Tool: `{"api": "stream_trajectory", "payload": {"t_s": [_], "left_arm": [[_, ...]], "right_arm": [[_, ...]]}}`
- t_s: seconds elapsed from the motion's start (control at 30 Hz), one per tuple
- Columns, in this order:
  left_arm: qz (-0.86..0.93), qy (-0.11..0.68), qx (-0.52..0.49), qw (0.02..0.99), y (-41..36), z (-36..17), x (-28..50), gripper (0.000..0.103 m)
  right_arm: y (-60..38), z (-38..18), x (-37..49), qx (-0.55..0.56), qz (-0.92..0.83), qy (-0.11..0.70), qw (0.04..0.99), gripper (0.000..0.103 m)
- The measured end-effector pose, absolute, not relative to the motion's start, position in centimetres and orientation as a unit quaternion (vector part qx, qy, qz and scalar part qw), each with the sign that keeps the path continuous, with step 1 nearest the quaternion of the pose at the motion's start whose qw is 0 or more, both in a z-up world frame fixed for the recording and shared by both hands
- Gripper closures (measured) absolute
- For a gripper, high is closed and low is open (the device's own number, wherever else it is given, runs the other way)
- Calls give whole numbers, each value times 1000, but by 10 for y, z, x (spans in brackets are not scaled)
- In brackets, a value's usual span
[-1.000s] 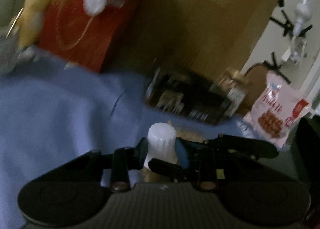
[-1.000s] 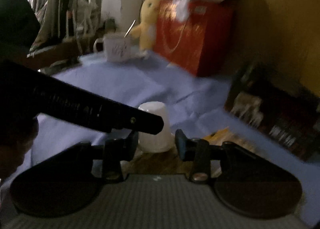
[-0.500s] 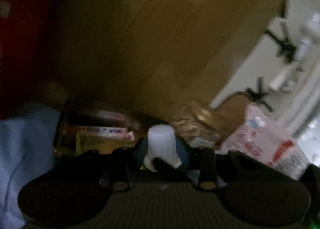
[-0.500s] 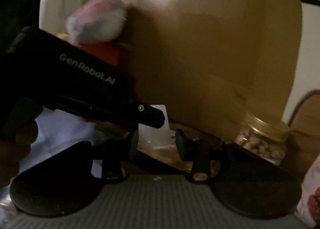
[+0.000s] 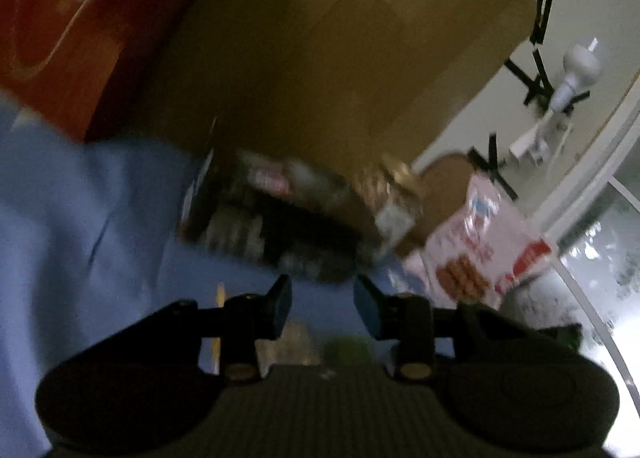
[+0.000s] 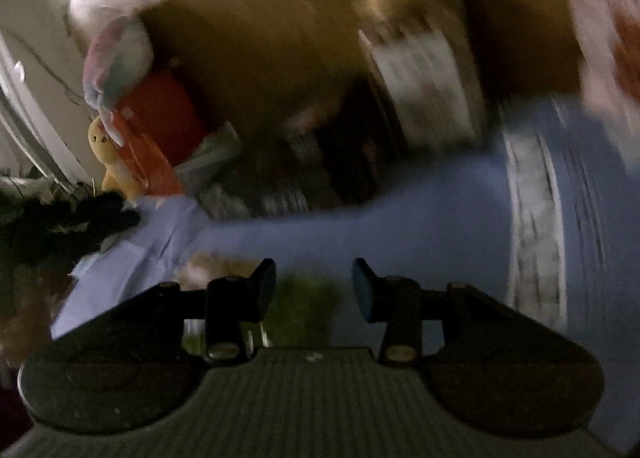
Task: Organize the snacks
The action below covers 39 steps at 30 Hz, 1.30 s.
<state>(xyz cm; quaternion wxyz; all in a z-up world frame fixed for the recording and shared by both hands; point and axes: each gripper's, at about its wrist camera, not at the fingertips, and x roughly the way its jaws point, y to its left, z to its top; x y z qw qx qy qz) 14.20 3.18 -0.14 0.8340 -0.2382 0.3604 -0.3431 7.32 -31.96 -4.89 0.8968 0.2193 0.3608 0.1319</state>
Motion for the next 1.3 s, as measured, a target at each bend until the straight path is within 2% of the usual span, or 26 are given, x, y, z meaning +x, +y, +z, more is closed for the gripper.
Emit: {"api": "stream_trajectory", "payload": {"t_s": [0.3, 0.33, 0.37, 0.4, 0.47, 0.67, 0.83, 1.03, 1.17, 1.3], "left_arm": [[-308, 399, -288, 814, 71, -47, 96, 68], [-305, 398, -289, 816, 75, -48, 92, 68], [-302, 396, -289, 818, 79, -48, 88, 68], [-300, 394, -288, 820, 82, -47, 85, 68], [-297, 389, -287, 823, 89, -43, 79, 68], [-291, 378, -294, 828, 104, -37, 69, 68], [-295, 376, -304, 824, 107, -39, 65, 68], [-300, 384, -303, 819, 106, -43, 57, 68], [-303, 389, -295, 819, 108, -43, 49, 68], [-303, 390, -294, 818, 115, -45, 40, 68]], "right_arm": [[-300, -64, 57, 280, 154, 373, 871, 60], [-294, -64, 58, 274, 156, 371, 874, 63], [-289, -64, 60, 269, 157, 370, 875, 77], [-286, -66, 62, 270, 157, 372, 874, 86], [-282, -71, 65, 279, 147, 377, 871, 97], [-284, -59, 57, 302, 136, 360, 872, 101], [-268, -35, 40, 322, 199, 351, 856, 101], [-207, -41, 22, 296, 274, 390, 828, 100], [-181, -54, 14, 257, 294, 419, 820, 95], [-190, -48, 4, 228, 292, 409, 834, 90]]}}
